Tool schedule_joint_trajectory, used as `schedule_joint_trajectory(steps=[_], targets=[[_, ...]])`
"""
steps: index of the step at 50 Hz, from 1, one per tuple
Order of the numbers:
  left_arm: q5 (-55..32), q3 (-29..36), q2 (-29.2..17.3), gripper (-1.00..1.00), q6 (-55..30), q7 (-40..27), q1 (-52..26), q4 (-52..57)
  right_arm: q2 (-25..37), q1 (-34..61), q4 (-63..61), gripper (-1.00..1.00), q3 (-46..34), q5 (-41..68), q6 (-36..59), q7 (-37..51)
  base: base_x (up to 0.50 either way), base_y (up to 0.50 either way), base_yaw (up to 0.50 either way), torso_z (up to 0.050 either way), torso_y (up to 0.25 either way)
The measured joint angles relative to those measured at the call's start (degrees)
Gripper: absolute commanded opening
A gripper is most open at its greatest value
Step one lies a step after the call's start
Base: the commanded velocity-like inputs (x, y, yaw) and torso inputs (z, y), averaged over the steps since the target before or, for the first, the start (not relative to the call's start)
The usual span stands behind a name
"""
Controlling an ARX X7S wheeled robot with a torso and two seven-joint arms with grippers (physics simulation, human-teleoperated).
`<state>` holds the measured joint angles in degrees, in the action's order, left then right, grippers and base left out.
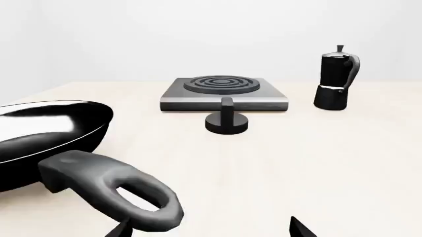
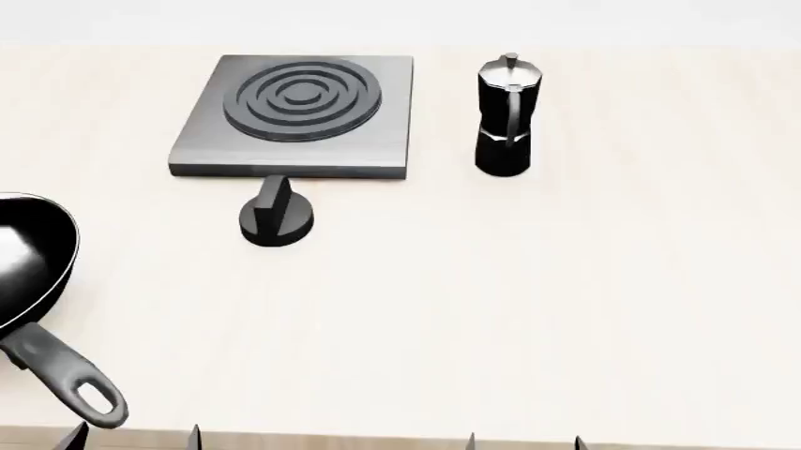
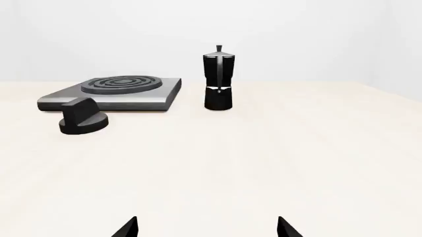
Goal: Turn on the stove.
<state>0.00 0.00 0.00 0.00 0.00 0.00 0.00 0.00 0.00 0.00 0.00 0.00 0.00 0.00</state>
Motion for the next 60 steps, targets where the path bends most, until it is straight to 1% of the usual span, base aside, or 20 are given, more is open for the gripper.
schedule_joint_trajectory(steps=[10,18,28,37,50,60], targets=[[-1.45,1.11,-1.10,1.00,-0.25,-1.26,0.25,0.80,1.15,-0.46,-1.12,1.00,-1.80,0.46,-0.72,1.31,0.00,0.00,0.00,0.000,0.000],[-2.35,2.25,-2.24,1.00,-1.64,-2.65,1.15,4.71,2.38,-1.33,-6.52,1.00,-3.82,0.26,2.61,2.45,0.00,0.00,0.00,0.000,0.000],[-2.18,4.09,-3.98,1.00,-6.42,-3.99,2.15,12.92,4.16,-2.24,-17.63,1.00,-6.22,-1.00,11.06,3.47,0.00,0.00,0.00,0.000,0.000],[-2.89,4.53,-5.42,1.00,-12.04,-4.75,1.36,19.85,5.27,-1.32,-28.59,1.00,-8.28,-2.58,20.33,3.96,0.00,0.00,0.00,0.000,0.000],[-4.42,5.12,-7.36,1.00,-22.16,-5.11,-3.28,30.37,6.10,2.38,-43.02,1.00,-10.06,-3.42,33.14,3.96,0.00,0.00,0.00,0.000,0.000],[-5.83,4.64,-8.49,1.00,-29.02,-5.47,-7.85,36.81,6.44,6.51,-50.65,1.00,-10.51,-3.23,40.68,3.76,0.00,0.00,0.00,0.000,0.000]])
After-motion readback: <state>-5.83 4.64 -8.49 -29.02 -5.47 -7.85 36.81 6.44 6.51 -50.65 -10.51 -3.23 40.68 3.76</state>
